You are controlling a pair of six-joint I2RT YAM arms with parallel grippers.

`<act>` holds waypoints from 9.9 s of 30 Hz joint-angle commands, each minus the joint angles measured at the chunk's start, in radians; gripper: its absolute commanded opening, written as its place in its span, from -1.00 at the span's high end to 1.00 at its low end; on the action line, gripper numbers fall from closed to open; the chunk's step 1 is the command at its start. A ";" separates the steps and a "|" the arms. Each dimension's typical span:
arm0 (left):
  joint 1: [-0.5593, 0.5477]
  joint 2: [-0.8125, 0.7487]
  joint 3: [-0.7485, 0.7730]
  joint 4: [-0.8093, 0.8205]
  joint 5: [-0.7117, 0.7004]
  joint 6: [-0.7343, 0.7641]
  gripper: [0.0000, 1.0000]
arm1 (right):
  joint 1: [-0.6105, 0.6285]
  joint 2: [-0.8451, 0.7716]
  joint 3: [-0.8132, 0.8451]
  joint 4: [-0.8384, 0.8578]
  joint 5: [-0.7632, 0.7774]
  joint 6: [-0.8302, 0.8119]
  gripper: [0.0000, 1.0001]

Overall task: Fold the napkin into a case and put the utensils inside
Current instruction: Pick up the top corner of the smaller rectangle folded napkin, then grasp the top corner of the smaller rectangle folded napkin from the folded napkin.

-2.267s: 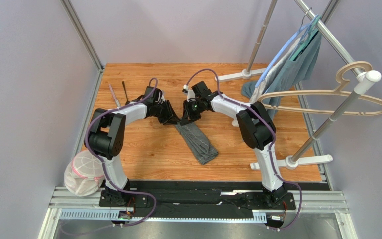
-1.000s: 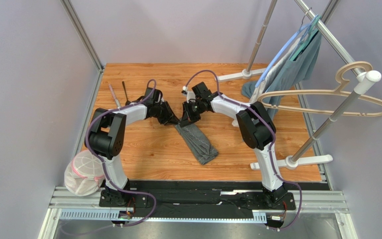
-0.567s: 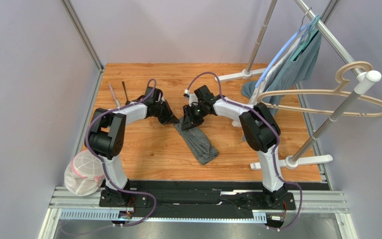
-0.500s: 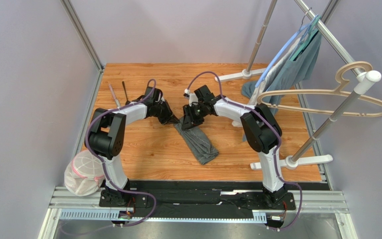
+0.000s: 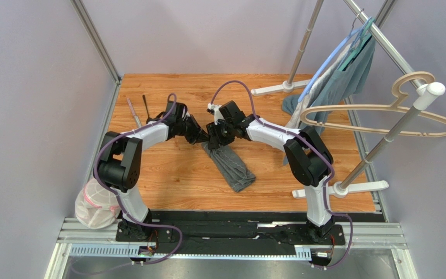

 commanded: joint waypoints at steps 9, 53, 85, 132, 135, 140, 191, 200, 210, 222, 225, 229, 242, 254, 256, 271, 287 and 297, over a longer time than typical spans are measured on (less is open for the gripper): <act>0.027 -0.041 -0.014 0.055 0.053 -0.048 1.00 | 0.023 -0.112 -0.077 0.091 0.147 -0.023 0.18; -0.183 -0.105 -0.003 -0.149 -0.455 0.388 0.42 | 0.018 -0.102 -0.010 -0.052 0.205 0.031 1.00; -0.276 0.044 0.166 -0.256 -0.599 0.441 0.34 | 0.007 -0.086 0.010 -0.049 0.107 0.100 1.00; -0.241 -0.139 -0.086 -0.005 -0.525 0.374 1.00 | 0.006 0.019 -0.249 0.482 0.003 0.700 1.00; -0.224 -0.133 -0.097 -0.003 -0.524 0.354 1.00 | 0.003 0.064 -0.212 0.499 -0.112 0.616 1.00; -0.198 -0.137 -0.109 0.032 -0.477 0.319 1.00 | -0.002 0.125 -0.149 0.457 -0.245 0.568 0.97; -0.118 -0.105 -0.138 0.047 -0.372 0.317 1.00 | -0.126 -0.002 -0.183 0.488 -0.348 0.445 0.57; -0.118 -0.104 -0.132 0.052 -0.358 0.316 1.00 | -0.117 0.070 -0.143 0.508 -0.365 0.474 0.85; -0.118 -0.123 -0.132 0.063 -0.317 0.320 1.00 | -0.080 0.147 -0.203 0.722 -0.373 0.654 1.00; -0.118 -0.185 -0.156 0.069 -0.209 0.256 1.00 | -0.046 0.119 -0.324 0.804 -0.106 0.764 1.00; -0.115 -0.200 -0.164 0.075 -0.215 0.254 1.00 | -0.042 0.119 -0.304 0.750 -0.055 0.749 1.00; -0.106 -0.165 -0.143 0.044 -0.222 0.268 1.00 | -0.031 0.134 -0.242 0.662 -0.071 0.652 1.00; -0.118 -0.260 -0.163 -0.106 -0.380 0.360 0.62 | -0.065 0.029 -0.229 0.522 -0.169 0.577 1.00; -0.192 -0.111 -0.072 -0.172 -0.475 0.394 0.40 | -0.066 0.052 -0.224 0.560 -0.206 0.608 1.00; -0.204 -0.107 -0.055 -0.172 -0.484 0.398 0.39 | -0.066 0.055 -0.226 0.565 -0.206 0.609 1.00; -0.232 -0.013 0.080 -0.306 -0.591 0.435 0.43 | -0.066 0.061 -0.221 0.563 -0.201 0.606 1.00; -0.236 -0.168 -0.017 -0.220 -0.587 0.417 1.00 | -0.066 -0.008 -0.209 0.480 -0.247 0.573 1.00; -0.236 -0.146 -0.040 -0.171 -0.547 0.406 1.00 | -0.054 0.001 -0.212 0.500 -0.278 0.577 1.00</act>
